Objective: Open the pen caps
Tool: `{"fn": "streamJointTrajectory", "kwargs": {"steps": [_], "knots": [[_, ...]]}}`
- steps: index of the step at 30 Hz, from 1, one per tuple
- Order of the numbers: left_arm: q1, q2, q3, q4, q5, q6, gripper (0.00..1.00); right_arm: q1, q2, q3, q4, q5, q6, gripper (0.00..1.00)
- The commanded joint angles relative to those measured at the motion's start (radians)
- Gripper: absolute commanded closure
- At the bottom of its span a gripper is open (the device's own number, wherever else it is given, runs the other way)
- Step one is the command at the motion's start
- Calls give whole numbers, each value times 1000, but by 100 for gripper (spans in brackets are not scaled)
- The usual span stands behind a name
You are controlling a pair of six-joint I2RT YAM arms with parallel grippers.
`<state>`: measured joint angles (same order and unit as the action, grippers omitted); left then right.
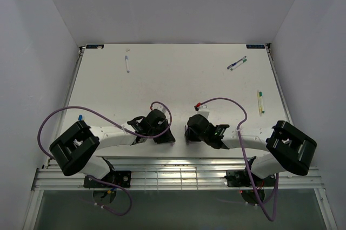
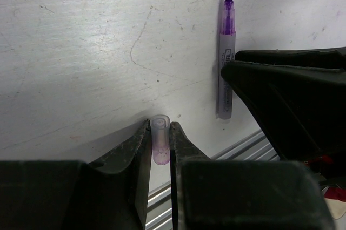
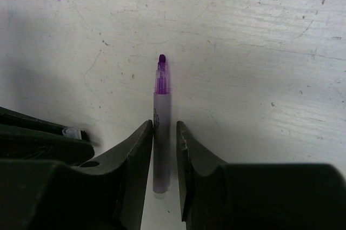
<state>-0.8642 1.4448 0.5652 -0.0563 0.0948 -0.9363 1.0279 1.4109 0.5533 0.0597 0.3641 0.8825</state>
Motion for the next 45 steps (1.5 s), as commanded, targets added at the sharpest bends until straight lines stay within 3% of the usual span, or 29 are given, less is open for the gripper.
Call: {"fn": "streamJointTrajectory", "kwargs": {"steps": [1, 29, 35, 38, 45], "knots": [[-2, 52, -39, -119, -79, 21, 74, 4, -12, -18, -86, 38, 6, 69], [-2, 45, -83, -93, -127, 34, 57, 6, -1, 11, -72, 3, -39, 65], [-2, 8, -83, -103, -141, 34, 53, 4, -9, 2, -67, -10, -47, 62], [-2, -30, -85, -111, -158, 37, 48, 4, -20, -7, -23, -17, -54, 54], [-2, -103, -54, -155, -199, 56, 39, 4, -41, -10, -3, -27, -91, 51]]}}
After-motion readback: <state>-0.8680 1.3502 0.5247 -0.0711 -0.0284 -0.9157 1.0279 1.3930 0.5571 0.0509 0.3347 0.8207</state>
